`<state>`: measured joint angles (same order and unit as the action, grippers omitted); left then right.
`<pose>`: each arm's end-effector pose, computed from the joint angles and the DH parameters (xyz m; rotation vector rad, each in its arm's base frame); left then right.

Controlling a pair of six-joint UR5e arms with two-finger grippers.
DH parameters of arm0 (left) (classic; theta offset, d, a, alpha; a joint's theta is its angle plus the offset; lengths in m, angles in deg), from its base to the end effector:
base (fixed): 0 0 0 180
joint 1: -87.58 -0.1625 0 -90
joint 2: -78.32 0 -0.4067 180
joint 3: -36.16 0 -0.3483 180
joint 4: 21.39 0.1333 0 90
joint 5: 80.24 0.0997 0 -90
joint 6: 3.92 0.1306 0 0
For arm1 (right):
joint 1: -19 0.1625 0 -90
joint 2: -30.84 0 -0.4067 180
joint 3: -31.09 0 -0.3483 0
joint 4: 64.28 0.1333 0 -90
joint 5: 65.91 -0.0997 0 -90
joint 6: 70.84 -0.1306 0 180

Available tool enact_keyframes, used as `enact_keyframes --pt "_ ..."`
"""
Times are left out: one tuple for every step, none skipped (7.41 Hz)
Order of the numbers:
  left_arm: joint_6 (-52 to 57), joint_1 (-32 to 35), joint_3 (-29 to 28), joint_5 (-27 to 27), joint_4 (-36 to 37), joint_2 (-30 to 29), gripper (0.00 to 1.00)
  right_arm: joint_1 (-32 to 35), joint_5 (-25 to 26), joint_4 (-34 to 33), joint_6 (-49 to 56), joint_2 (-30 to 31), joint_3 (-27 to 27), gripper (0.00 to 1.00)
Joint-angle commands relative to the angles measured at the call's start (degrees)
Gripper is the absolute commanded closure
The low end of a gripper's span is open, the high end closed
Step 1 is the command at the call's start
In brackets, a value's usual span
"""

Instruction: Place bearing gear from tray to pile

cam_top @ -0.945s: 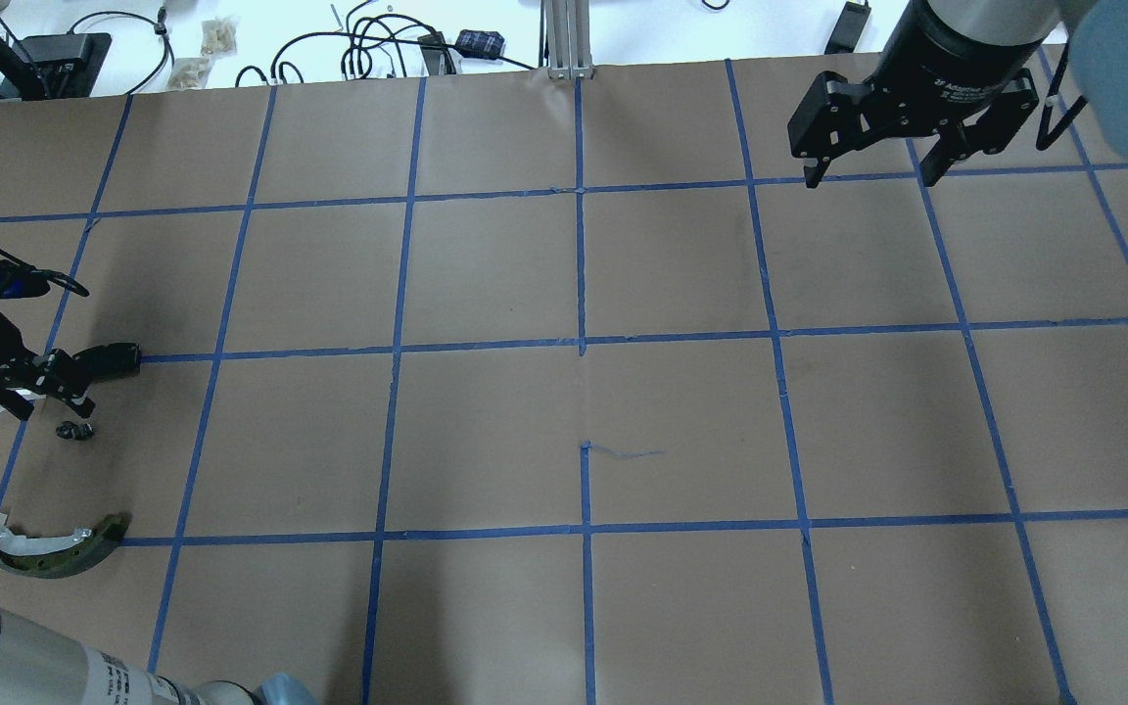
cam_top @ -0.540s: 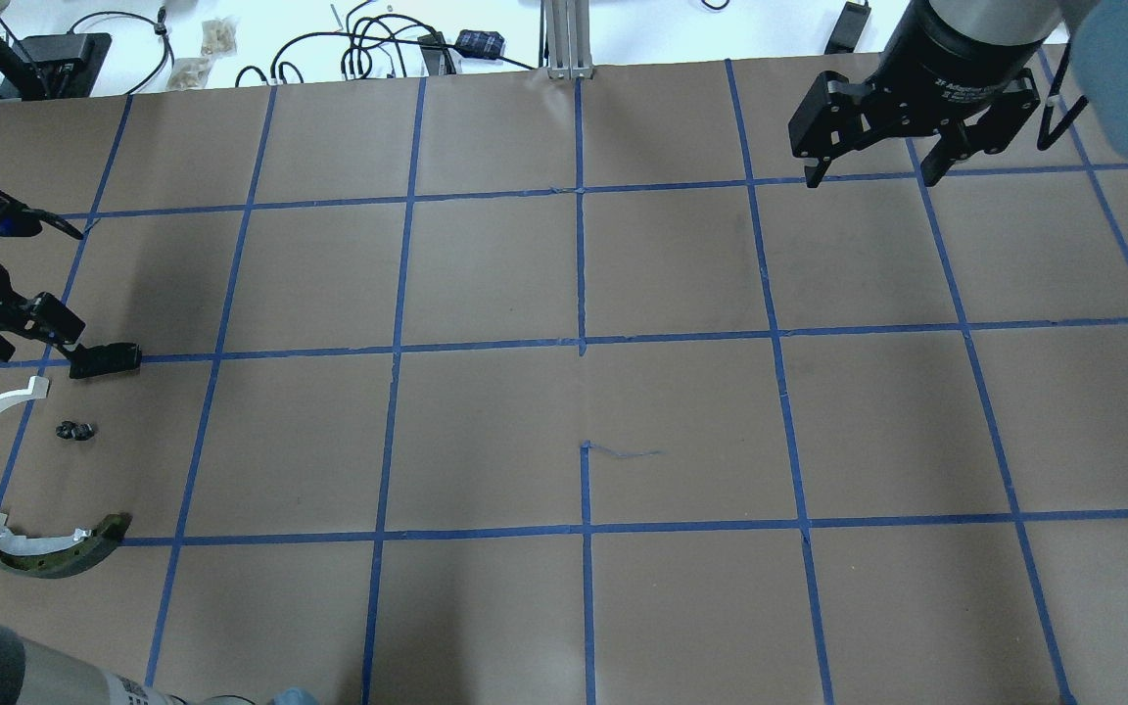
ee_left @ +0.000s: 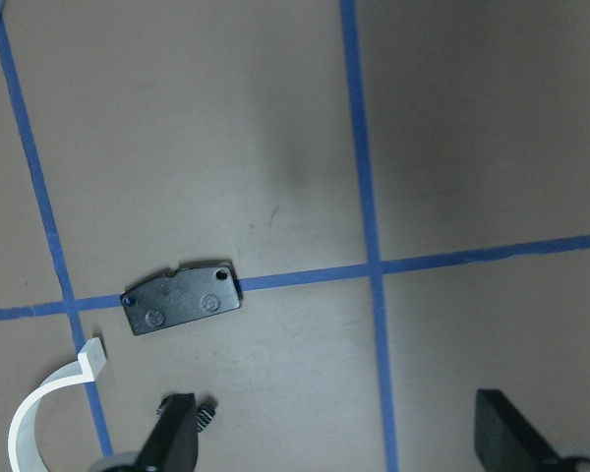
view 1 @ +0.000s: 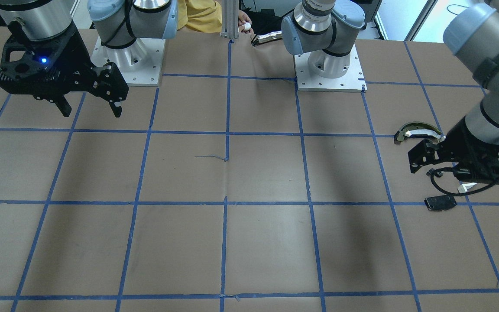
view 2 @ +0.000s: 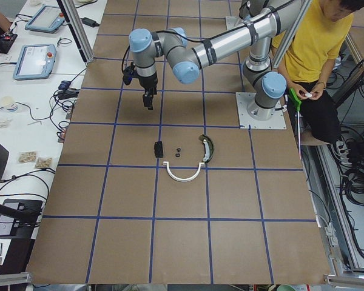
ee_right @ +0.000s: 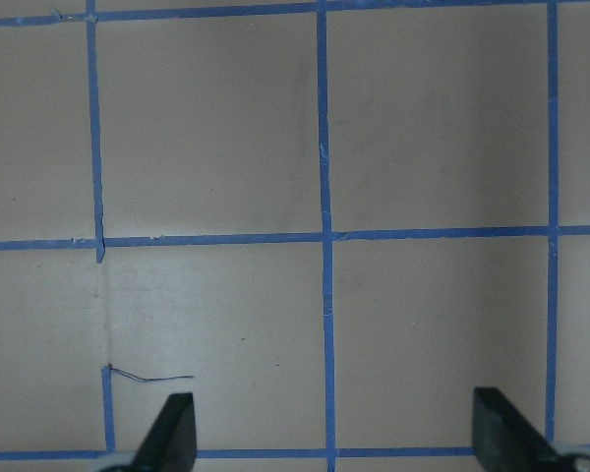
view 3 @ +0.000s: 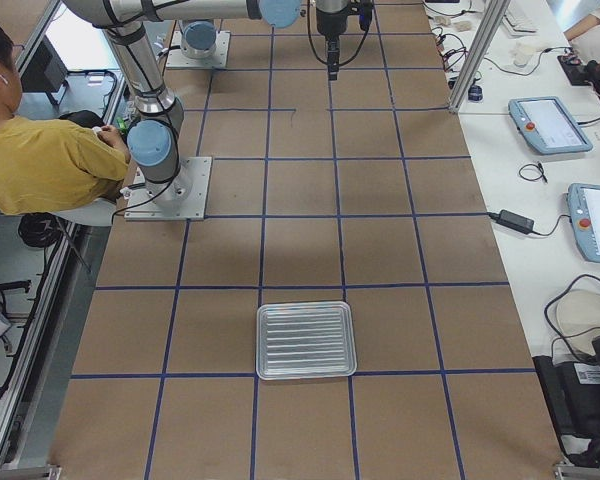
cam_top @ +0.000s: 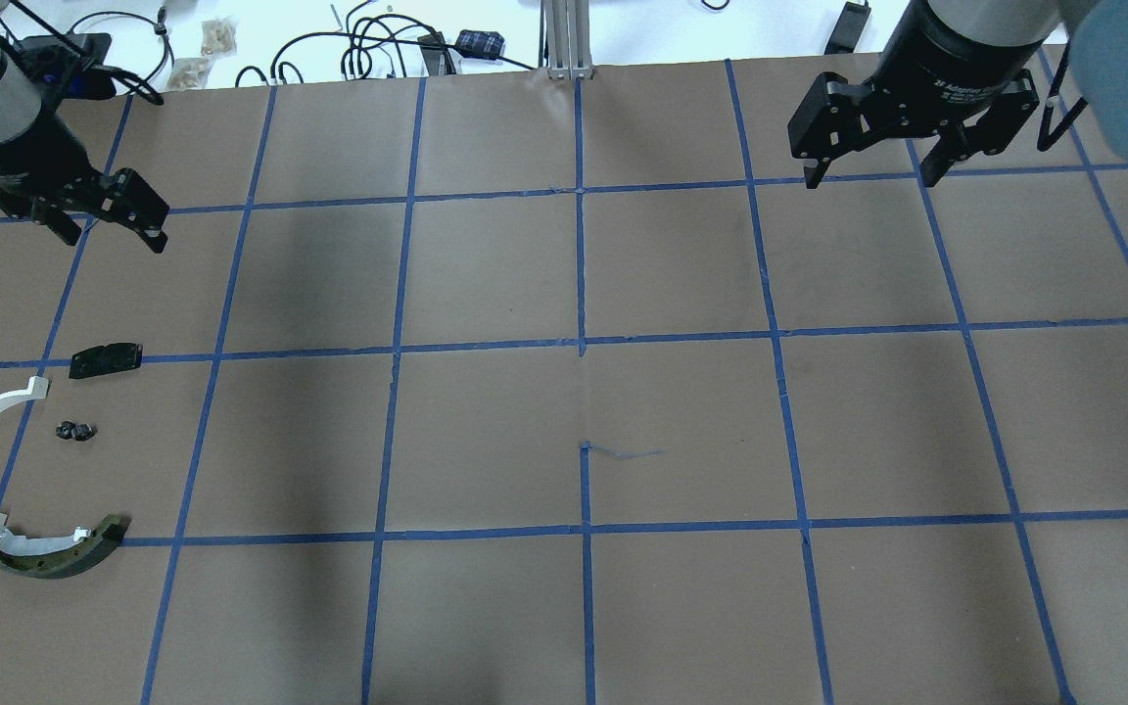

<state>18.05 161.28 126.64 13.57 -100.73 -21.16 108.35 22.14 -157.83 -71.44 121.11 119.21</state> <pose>0.0239 -0.5257 0.3743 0.1515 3.0710 0.0158 0.1325 -0.4598 0.4623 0.0312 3.1036 -0.1545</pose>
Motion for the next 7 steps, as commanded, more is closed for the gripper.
enact_keyframes --pt "-7.98 7.41 0.22 -0.29 -3.44 6.72 0.00 -0.05 0.02 0.04 -0.02 -0.01 -0.23 0.00" --pt "-8.17 10.56 0.66 -0.47 -6.41 9.19 0.00 -0.05 0.02 0.04 -0.02 -0.01 -0.15 0.00" --pt "-8.17 11.98 1.01 -0.82 -6.44 9.74 0.00 -0.05 -0.07 0.04 -0.10 0.08 -0.15 0.00" --pt "-8.25 12.35 2.06 -1.17 -5.83 10.00 0.00 -0.05 -0.07 0.04 -0.10 -0.01 -0.32 0.00" --pt "-8.26 12.35 2.33 -4.30 -5.92 10.88 0.00 0.04 -0.07 0.04 -0.10 -0.01 -0.24 0.00" --pt "-8.26 12.35 2.51 -4.51 -6.61 11.67 0.00 0.04 -0.07 0.04 -0.10 0.08 -0.15 0.00" --pt "-8.26 12.35 2.94 -4.34 -8.53 12.81 0.00 -0.05 -0.07 0.04 -0.10 0.08 -0.15 0.00"
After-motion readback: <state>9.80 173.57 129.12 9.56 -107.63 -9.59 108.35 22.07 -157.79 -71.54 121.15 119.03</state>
